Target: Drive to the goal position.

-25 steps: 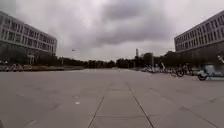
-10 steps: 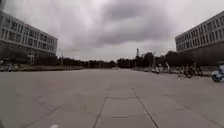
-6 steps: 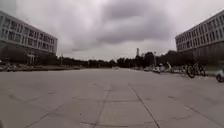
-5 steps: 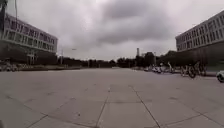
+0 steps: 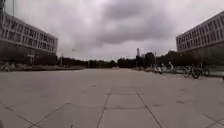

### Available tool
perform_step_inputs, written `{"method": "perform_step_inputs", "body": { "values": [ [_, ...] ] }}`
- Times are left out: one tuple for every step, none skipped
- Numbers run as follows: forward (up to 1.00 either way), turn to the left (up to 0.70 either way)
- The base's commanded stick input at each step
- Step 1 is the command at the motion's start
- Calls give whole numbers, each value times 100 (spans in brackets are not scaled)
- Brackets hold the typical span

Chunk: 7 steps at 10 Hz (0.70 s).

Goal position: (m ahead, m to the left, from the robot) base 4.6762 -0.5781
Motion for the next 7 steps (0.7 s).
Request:
{"method": "perform_step_inputs", "body": {
  "values": [
    [50,0],
    [50,0],
    [50,0],
    [50,0],
    [50,0],
    [50,0],
    [50,0]
  ]
}}
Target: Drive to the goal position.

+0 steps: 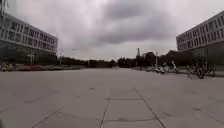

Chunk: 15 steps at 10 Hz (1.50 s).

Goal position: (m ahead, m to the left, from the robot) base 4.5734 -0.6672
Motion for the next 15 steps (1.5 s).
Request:
{"method": "perform_step_inputs", "body": {
  "values": [
    [50,0],
    [50,0],
    [50,0],
    [50,0],
    [50,0],
    [50,0],
    [50,0],
    [50,0],
    [50,0],
    [50,0],
    [50,0],
    [50,0],
    [50,0],
    [50,0],
    [50,0]
  ]
}}
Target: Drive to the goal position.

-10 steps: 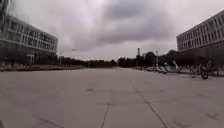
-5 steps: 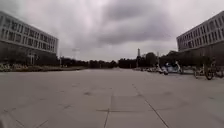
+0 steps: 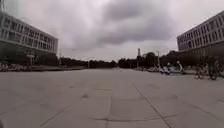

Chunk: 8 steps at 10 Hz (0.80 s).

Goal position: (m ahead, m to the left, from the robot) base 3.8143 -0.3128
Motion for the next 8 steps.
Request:
{"method": "perform_step_inputs", "body": {
  "values": [
    [50,0],
    [50,0],
    [50,0],
    [50,0],
    [50,0],
    [50,0],
    [50,0],
    [50,0]
  ]
}}
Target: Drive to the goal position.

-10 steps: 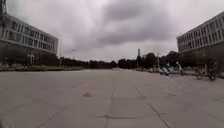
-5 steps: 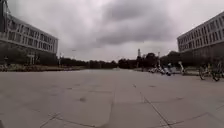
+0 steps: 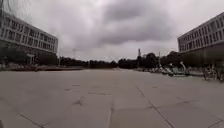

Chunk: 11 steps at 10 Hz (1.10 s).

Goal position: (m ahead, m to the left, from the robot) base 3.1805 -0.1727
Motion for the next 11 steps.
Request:
{"method": "perform_step_inputs", "body": {
  "values": [
    [50,0],
    [50,0],
    [50,0],
    [50,0],
    [50,0],
    [50,0],
    [50,0],
    [50,0],
    [50,0],
    [50,0],
    [50,0]
  ]
}}
